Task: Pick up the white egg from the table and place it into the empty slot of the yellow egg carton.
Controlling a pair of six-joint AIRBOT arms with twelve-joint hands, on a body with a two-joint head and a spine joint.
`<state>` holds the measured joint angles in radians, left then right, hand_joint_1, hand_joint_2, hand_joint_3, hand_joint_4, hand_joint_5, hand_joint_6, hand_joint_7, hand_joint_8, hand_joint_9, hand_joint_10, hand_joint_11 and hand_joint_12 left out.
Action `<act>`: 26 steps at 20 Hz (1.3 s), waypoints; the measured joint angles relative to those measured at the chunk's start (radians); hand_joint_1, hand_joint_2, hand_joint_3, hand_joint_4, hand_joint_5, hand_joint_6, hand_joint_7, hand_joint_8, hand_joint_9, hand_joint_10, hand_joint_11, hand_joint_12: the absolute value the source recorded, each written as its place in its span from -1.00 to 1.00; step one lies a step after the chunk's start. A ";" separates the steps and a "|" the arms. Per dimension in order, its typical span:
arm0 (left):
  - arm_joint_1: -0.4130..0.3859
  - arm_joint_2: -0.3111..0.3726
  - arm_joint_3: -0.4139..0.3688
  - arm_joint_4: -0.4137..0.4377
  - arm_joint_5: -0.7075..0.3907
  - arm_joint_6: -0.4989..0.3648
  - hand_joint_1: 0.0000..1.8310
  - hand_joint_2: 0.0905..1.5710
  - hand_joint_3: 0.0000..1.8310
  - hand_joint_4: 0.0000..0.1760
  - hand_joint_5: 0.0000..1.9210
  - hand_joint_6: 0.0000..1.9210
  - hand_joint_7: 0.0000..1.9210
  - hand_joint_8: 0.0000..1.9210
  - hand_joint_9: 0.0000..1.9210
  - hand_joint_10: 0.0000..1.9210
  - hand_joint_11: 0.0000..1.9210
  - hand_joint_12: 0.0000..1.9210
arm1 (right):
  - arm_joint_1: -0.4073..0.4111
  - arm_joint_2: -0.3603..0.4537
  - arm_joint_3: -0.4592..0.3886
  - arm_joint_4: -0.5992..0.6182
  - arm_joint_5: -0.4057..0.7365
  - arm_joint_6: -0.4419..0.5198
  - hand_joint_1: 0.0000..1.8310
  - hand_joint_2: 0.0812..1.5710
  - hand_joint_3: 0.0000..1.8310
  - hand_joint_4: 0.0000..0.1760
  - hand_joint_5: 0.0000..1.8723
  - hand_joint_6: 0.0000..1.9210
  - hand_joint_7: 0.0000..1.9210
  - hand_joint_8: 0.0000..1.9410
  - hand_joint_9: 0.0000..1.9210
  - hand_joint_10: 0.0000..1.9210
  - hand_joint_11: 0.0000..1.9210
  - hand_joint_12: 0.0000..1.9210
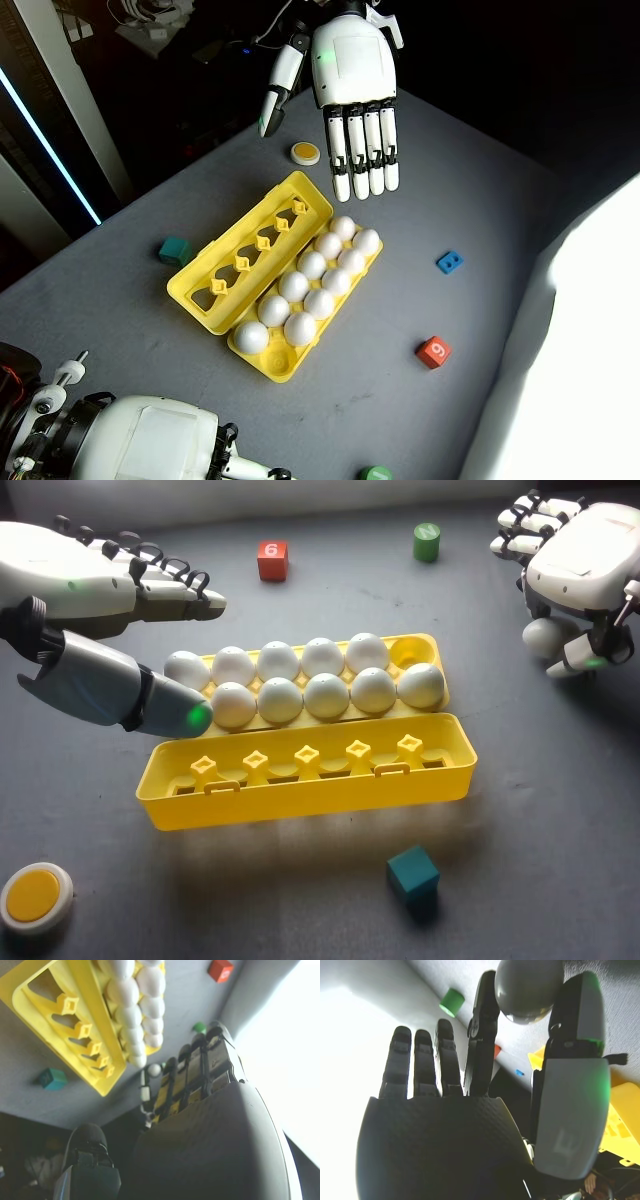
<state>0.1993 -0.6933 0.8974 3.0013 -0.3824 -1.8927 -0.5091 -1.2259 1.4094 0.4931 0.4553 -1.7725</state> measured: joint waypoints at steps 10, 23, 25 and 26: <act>0.000 0.000 0.000 0.000 0.000 0.000 -1.00 0.38 -1.00 -1.00 -1.00 -1.00 -1.00 -1.00 -1.00 -1.00 -1.00 -1.00 | 0.064 -0.006 -0.072 0.000 0.061 0.193 0.25 0.22 -1.00 -0.55 0.39 -0.53 -0.71 -1.00 -1.00 -1.00 -1.00 -1.00; 0.000 0.000 0.002 0.000 0.000 0.000 -1.00 0.38 -1.00 -1.00 -1.00 -1.00 -1.00 -1.00 -1.00 -1.00 -1.00 -1.00 | 0.085 -0.104 -0.066 0.030 0.134 0.281 0.26 0.21 -1.00 -0.79 0.42 -0.59 -0.67 -1.00 -0.96 -0.99 -1.00 -1.00; 0.000 0.000 0.002 0.000 0.000 0.000 -1.00 0.38 -1.00 -1.00 -1.00 -1.00 -1.00 -1.00 -1.00 -1.00 -1.00 -1.00 | 0.085 -0.117 -0.061 0.032 0.140 0.282 0.26 0.21 -1.00 -0.89 0.41 -0.57 -0.66 -1.00 -0.95 -0.99 -1.00 -1.00; 0.000 0.000 0.002 0.000 0.000 0.000 -1.00 0.38 -1.00 -1.00 -1.00 -1.00 -1.00 -1.00 -1.00 -1.00 -1.00 -1.00 | 0.088 -0.125 -0.057 0.032 0.144 0.282 0.27 0.21 -1.00 -1.00 0.41 -0.57 -0.66 -1.00 -0.95 -1.00 -1.00 -1.00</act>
<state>0.1993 -0.6933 0.8997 3.0013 -0.3824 -1.8927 -0.4210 -1.3510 1.3521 0.5247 0.5995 -1.4910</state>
